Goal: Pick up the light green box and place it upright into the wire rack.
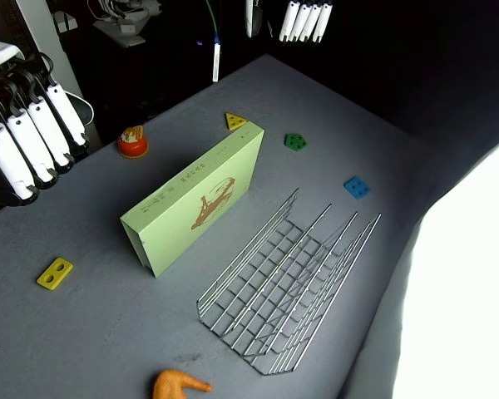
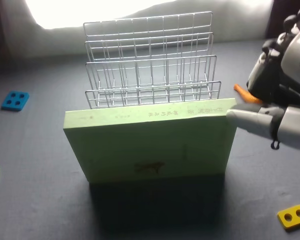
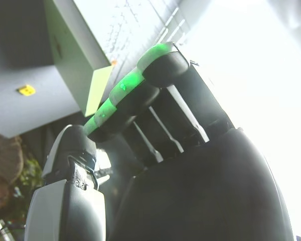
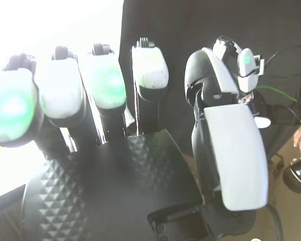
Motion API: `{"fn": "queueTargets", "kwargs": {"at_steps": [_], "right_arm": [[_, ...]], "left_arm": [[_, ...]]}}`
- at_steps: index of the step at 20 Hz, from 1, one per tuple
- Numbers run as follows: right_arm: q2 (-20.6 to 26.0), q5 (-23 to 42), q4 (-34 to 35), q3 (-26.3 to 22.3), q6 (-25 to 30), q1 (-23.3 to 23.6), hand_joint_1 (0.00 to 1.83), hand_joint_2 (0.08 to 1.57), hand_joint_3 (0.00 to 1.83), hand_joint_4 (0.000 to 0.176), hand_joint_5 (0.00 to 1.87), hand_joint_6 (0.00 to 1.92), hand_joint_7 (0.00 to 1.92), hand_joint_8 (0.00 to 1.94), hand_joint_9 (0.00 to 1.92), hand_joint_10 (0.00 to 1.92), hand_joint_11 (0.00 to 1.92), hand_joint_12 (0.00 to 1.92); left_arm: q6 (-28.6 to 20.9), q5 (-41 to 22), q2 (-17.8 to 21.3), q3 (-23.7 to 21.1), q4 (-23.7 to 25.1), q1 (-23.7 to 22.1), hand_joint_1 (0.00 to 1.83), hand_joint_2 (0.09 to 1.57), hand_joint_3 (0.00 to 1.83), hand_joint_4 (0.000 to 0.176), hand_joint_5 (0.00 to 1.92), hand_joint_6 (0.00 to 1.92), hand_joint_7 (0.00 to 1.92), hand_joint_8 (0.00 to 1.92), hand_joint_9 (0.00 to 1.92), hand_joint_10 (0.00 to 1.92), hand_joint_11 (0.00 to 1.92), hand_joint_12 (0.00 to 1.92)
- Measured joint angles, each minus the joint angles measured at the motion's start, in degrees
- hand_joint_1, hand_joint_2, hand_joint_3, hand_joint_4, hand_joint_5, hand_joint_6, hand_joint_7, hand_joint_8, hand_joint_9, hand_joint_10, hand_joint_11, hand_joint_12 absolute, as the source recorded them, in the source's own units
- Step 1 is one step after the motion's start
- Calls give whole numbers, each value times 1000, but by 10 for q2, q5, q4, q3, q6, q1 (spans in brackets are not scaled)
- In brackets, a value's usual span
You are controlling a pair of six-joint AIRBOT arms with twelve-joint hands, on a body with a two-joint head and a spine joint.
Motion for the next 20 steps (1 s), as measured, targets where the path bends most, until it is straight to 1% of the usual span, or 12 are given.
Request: {"fn": "queueTargets", "kwargs": {"at_steps": [1,5,7,8,10,11,13,14,15,16,18,20], "right_arm": [[1,3,2,-2,0,-3,575,1108,21,15,191,50,233,2,158,86,0,613],[0,1,40,-3,0,-1,557,1123,6,5,183,14,199,0,164,46,0,749],[0,-13,63,-3,-2,5,533,1135,5,2,190,11,223,4,168,39,0,630],[-1,-23,72,-3,-8,9,538,1126,1,5,195,11,238,5,189,42,0,647],[-3,-47,130,-3,-40,15,539,1123,0,5,197,10,241,5,194,43,0,652],[-5,-76,183,0,-65,26,539,1123,0,5,197,10,242,5,195,43,0,652],[-19,-111,276,2,-166,67,539,1123,0,5,197,10,242,5,195,43,0,653],[-24,-114,318,2,-193,90,539,1123,0,5,197,10,242,5,195,42,0,653],[-28,-111,351,8,-195,100,539,1123,0,5,197,10,242,5,195,42,0,654],[-30,-110,385,16,-199,103,554,1106,0,4,221,19,235,2,197,41,0,656],[-38,-106,487,25,-248,114,527,1109,0,1,163,3,182,0,167,21,0,548],[-47,-95,515,26,-269,139,500,1101,0,0,132,0,172,0,157,15,0,550]], "left_arm": [[-1,-1,0,0,0,0,399,1200,30,20,190,21,200,2,156,48,0,587],[0,2,0,0,0,0,424,1201,6,18,247,15,224,2,226,33,0,724],[0,0,0,0,0,0,429,1202,3,27,242,6,231,2,243,26,0,696],[0,0,0,0,0,0,435,1202,2,27,241,4,240,4,254,25,0,700],[0,0,0,0,0,0,436,1202,2,27,240,3,243,4,258,24,0,702],[0,0,0,0,0,0,436,1202,2,27,240,3,243,4,258,23,0,702],[0,0,0,0,0,0,435,1202,2,27,240,3,243,3,259,23,0,703],[0,0,0,-1,0,0,435,1203,2,27,240,3,243,3,259,22,0,703],[0,0,0,-1,0,0,435,1203,2,27,240,3,243,3,259,22,0,703],[0,0,0,0,0,1,419,1210,3,25,210,1,208,0,199,8,0,622],[0,-1,0,0,0,1,373,1219,3,27,175,0,163,0,131,2,0,463],[-1,0,0,-1,0,3,377,1211,0,26,147,4,159,0,140,5,0,535]]}}
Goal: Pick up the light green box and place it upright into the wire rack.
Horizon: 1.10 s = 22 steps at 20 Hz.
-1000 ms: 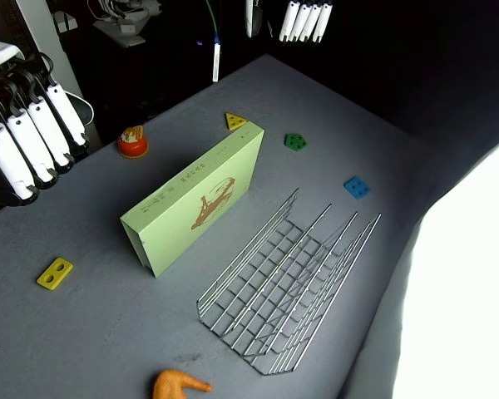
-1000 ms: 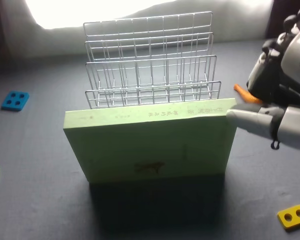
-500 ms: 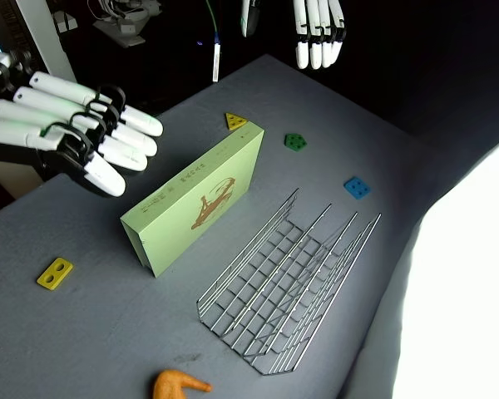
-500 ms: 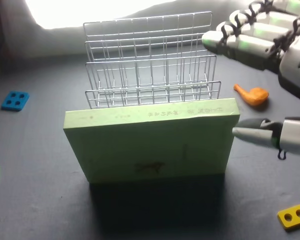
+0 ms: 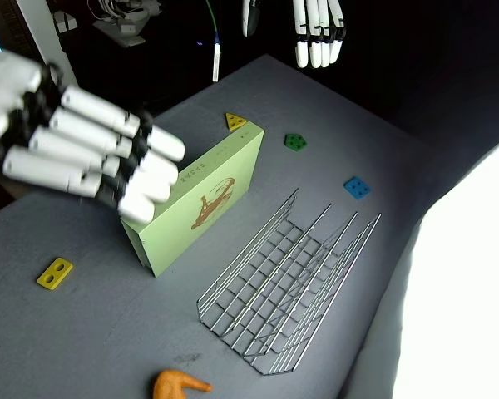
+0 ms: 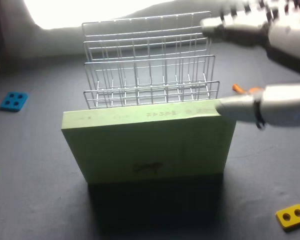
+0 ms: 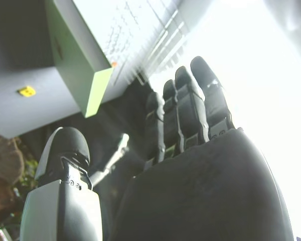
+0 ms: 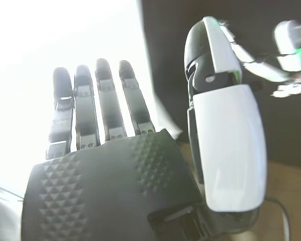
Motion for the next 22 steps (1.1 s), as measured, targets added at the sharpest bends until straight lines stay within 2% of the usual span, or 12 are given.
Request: {"fn": "queueTargets", "kwargs": {"at_steps": [5,7,9,10,11,12,14,15,16,18,21,22], "right_arm": [[0,28,33,7,3,7,508,1099,0,0,127,3,162,2,156,10,0,543],[-4,43,-27,6,49,-7,523,1081,0,0,125,1,161,1,156,7,0,519],[-22,87,-110,9,123,-30,588,1054,0,2,104,0,146,0,135,2,0,454],[-29,95,-120,11,134,-40,588,1054,0,2,104,0,146,0,135,2,0,454],[-47,107,-134,18,142,-74,728,1029,0,0,9,0,88,0,84,0,0,283],[-59,117,-132,21,144,-94,734,1027,0,0,4,0,85,0,82,0,0,270],[-77,110,-123,22,143,-94,828,999,0,0,0,0,106,2,129,14,0,562],[-88,126,-120,22,122,-66,844,995,0,0,0,0,106,1,133,13,0,605],[-99,141,-87,23,67,-43,896,984,0,0,0,0,111,3,145,17,0,615],[-127,132,60,40,-55,-25,909,981,0,0,0,0,112,3,148,17,0,620],[-167,102,290,83,-157,0,910,980,0,0,0,0,112,3,148,17,0,623],[-172,103,304,93,-168,8,910,980,0,0,0,0,112,3,148,17,0,623]], "left_arm": [[0,0,1,0,0,0,364,1206,0,33,112,0,148,0,116,0,0,534],[0,0,1,0,0,2,332,1217,2,33,74,0,135,0,108,0,0,510],[0,0,1,-1,0,7,324,1227,4,33,50,0,120,0,85,0,0,458],[0,-1,1,-1,0,7,324,1227,4,33,50,0,120,0,85,0,0,458],[0,-1,1,-1,0,7,337,1214,0,37,58,4,124,2,89,3,0,412],[0,0,1,-1,0,7,338,1213,0,37,59,4,125,2,89,3,0,409],[0,0,1,-2,0,7,362,1216,0,36,42,0,114,1,77,0,0,409],[0,0,1,-3,0,10,367,1217,0,36,41,0,114,1,76,0,0,409],[0,1,1,-5,0,13,367,1218,0,38,34,0,105,0,78,1,0,409],[0,-1,1,-5,0,15,366,1219,1,38,31,0,103,0,78,1,0,408],[0,0,1,-5,0,17,366,1219,1,38,31,0,103,0,78,1,0,407],[0,0,1,-5,0,17,366,1219,1,38,31,0,103,0,78,1,0,407]]}}
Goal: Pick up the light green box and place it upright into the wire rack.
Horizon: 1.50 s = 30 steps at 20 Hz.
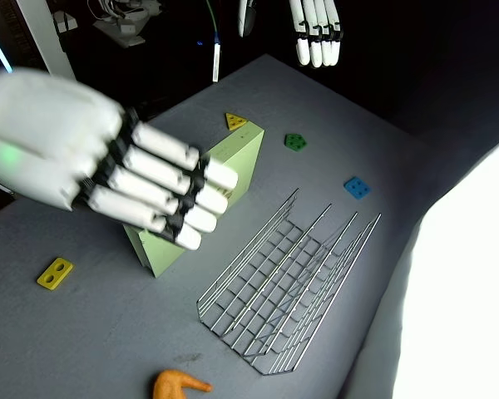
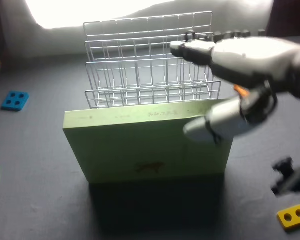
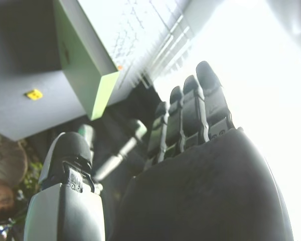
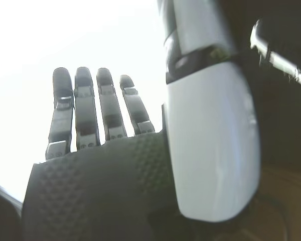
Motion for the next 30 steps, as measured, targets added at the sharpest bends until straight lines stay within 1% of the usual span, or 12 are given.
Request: {"fn": "queueTargets", "kwargs": {"at_steps": [2,3,4,5,6,18,19,21,23,25,26,30], "right_arm": [[-12,19,2,15,-17,6,910,980,0,0,0,0,112,2,148,17,0,624],[-21,25,9,16,-21,1,967,994,0,0,0,0,24,0,45,4,0,312],[-27,25,13,16,-24,-3,967,994,0,0,0,0,24,0,45,4,0,312],[-36,23,16,16,-36,-7,1111,945,0,3,0,0,4,0,8,0,0,62],[-44,16,16,16,-41,-13,1140,937,0,17,0,0,0,0,1,0,0,12],[-59,-5,81,28,-83,-28,1142,931,0,14,0,0,0,0,0,0,0,0],[-59,-6,83,28,-83,-31,1175,944,0,16,0,0,29,10,0,0,0,0],[-59,-4,104,28,-85,-31,1171,949,0,15,0,0,31,9,4,1,0,0],[-59,-5,119,28,-86,-31,1171,954,0,18,0,0,6,1,1,0,0,0],[-60,-8,135,30,-90,-31,1161,958,0,18,0,0,0,0,0,0,0,0],[-61,-10,141,31,-95,-29,1151,964,0,8,0,0,38,14,38,16,24,11],[-67,-22,177,50,-124,-23,1126,985,6,13,0,0,43,9,38,13,10,14]], "left_arm": [[0,1,0,0,0,6,366,1219,1,38,31,0,103,0,78,1,0,407],[0,-1,2,0,0,6,347,1226,3,34,34,1,109,1,87,3,0,207],[0,0,3,-3,0,6,347,1226,3,34,34,1,109,1,87,3,0,207],[1,0,3,-9,0,6,419,1230,3,27,56,6,73,0,59,0,0,198],[0,0,3,-13,0,6,440,1232,2,22,65,7,66,0,69,5,0,222],[0,0,3,-24,0,2,456,1236,2,21,73,6,71,2,71,4,0,222],[0,0,3,-24,0,2,503,1229,0,23,128,6,121,4,144,12,0,556],[0,0,2,-24,0,2,578,1220,0,18,142,7,153,9,166,15,0,582],[0,1,2,-24,0,7,517,1253,6,22,117,1,141,1,156,4,0,463],[0,0,2,-24,0,10,490,1262,9,24,105,0,127,0,143,1,0,451],[0,-1,2,-24,0,11,550,1248,1,18,153,13,128,1,161,6,0,520],[0,0,2,-24,0,29,497,1266,6,22,116,2,122,0,138,0,0,448]]}}
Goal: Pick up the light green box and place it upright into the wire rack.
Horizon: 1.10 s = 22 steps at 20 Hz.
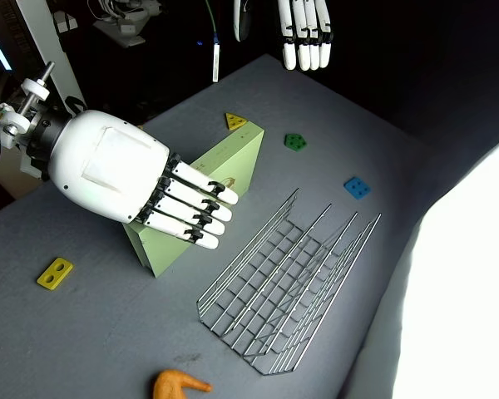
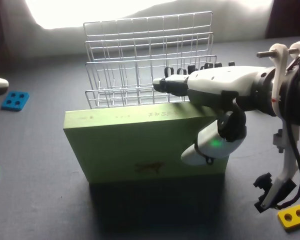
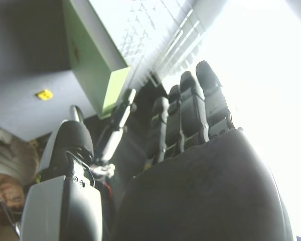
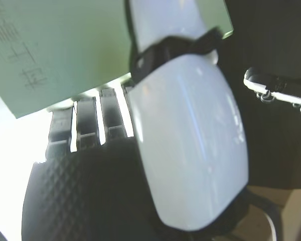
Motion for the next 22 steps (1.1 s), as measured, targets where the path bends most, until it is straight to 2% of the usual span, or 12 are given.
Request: {"fn": "queueTargets", "kwargs": {"at_steps": [2,4,5,6,7,9,10,11,12,13,15,22], "right_arm": [[-5,-5,0,7,0,0,1167,960,0,8,0,0,81,21,59,20,31,30],[-5,-7,0,10,0,0,1176,942,0,8,20,6,119,5,95,11,0,194],[-5,-9,0,11,0,0,1168,943,0,1,84,21,168,9,144,24,0,407],[-5,-13,0,13,0,0,1155,984,12,0,174,48,244,23,240,58,0,734],[-5,-14,0,14,0,0,1170,1023,21,0,374,125,508,122,491,191,0,1139],[-7,-24,-2,19,0,-4,1166,1078,3,0,667,199,802,182,595,625,25,1467],[-8,-26,0,21,0,-5,1166,1092,4,0,748,209,853,196,589,789,56,1554],[-11,-29,-1,24,0,-8,1167,1095,2,0,768,203,863,199,571,862,59,1582],[-13,-30,1,25,0,-8,1187,1211,0,0,763,1012,889,1032,564,1111,144,1714],[-14,-34,1,28,0,-8,1190,1207,0,0,792,1115,858,1293,617,1259,295,1782],[-15,-33,0,30,-1,-9,1190,1201,0,0,800,1138,851,1354,623,1318,338,1804],[-11,-32,2,32,-1,-7,1191,1201,0,0,800,1139,850,1357,623,1322,339,1805]], "left_arm": [[0,0,0,0,0,14,565,1252,0,16,153,10,169,8,175,10,0,526],[0,-1,0,3,0,16,552,1249,0,17,165,8,167,3,193,11,0,648],[0,0,0,4,0,14,548,1252,0,18,169,7,169,2,200,10,0,695],[0,0,0,5,0,10,537,1253,0,22,168,4,141,0,181,2,0,676],[0,0,0,5,0,5,533,1256,1,20,171,4,139,1,168,2,0,643],[-1,0,-1,7,0,2,516,1262,3,24,164,1,139,1,172,4,0,649],[-1,0,-2,9,0,2,506,1263,3,25,161,0,143,1,175,4,0,666],[0,0,-2,9,0,2,504,1263,3,25,160,0,144,2,176,4,0,669],[-1,0,-2,9,0,4,518,1264,2,22,156,1,116,0,150,1,0,616],[-1,0,-2,9,0,6,539,1257,0,22,163,4,124,4,158,5,0,614],[-1,0,-2,9,0,15,543,1256,0,22,166,4,126,5,161,6,0,615],[0,1,-2,9,0,27,543,1255,0,22,166,4,127,4,162,5,0,619]]}}
